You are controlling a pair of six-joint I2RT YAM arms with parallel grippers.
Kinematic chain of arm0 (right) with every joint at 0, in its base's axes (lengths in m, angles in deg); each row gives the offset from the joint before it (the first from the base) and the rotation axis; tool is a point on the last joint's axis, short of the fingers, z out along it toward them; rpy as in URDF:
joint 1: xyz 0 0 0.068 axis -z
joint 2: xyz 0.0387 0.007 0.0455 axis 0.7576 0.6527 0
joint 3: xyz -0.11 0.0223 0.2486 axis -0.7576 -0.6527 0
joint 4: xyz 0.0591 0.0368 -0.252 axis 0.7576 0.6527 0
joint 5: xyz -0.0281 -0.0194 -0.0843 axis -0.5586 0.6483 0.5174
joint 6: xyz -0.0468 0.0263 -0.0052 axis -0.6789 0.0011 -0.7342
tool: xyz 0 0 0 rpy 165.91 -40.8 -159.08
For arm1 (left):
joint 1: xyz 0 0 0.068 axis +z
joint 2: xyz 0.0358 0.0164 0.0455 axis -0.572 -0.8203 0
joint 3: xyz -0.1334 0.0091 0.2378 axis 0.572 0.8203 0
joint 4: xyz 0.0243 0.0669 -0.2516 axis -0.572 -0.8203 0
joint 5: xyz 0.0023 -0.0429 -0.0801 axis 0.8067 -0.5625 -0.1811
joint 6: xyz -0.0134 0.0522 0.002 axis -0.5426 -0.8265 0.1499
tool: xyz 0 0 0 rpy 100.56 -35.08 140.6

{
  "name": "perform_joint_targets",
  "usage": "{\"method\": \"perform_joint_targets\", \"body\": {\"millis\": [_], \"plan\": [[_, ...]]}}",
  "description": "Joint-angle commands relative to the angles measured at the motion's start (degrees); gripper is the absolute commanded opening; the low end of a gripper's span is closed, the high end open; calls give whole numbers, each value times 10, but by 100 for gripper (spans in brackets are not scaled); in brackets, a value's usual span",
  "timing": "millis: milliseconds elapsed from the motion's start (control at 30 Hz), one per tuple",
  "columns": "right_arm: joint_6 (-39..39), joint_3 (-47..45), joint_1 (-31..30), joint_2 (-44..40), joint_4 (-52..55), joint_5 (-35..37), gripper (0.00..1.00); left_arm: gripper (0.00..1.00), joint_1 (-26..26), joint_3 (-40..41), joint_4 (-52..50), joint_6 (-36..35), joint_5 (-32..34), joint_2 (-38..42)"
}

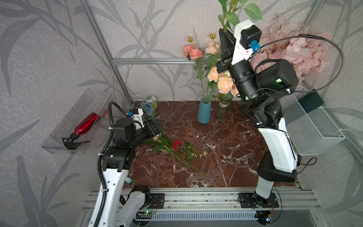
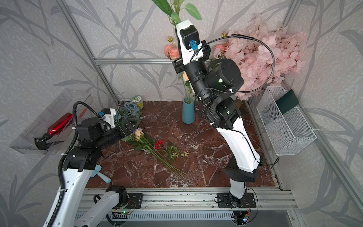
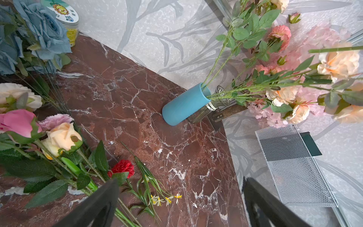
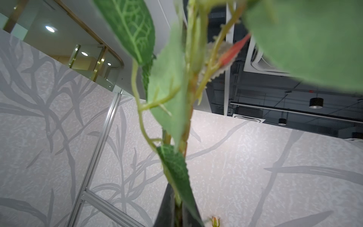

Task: Place the pink flowers into the vase
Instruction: Place the flower in the vase.

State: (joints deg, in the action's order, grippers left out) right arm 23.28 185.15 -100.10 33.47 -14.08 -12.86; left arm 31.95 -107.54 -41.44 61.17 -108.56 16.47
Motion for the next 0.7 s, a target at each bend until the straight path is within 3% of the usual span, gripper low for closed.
{"method": "perform_joint_targets", "body": {"millis": [0, 267, 433, 667], "plan": [[-48, -49, 8, -39, -80, 29, 0, 99, 3, 9, 21, 5, -12, -2], [-110, 14, 29, -15, -78, 46, 0, 99, 3, 10, 32, 9, -21, -5], [-59, 27, 95, 2, -47, 51, 0, 99, 3, 16, 36, 9, -24, -7], [71, 26, 200, 33, 10, 21, 0, 99, 3, 19, 43, 12, -27, -14]]}}
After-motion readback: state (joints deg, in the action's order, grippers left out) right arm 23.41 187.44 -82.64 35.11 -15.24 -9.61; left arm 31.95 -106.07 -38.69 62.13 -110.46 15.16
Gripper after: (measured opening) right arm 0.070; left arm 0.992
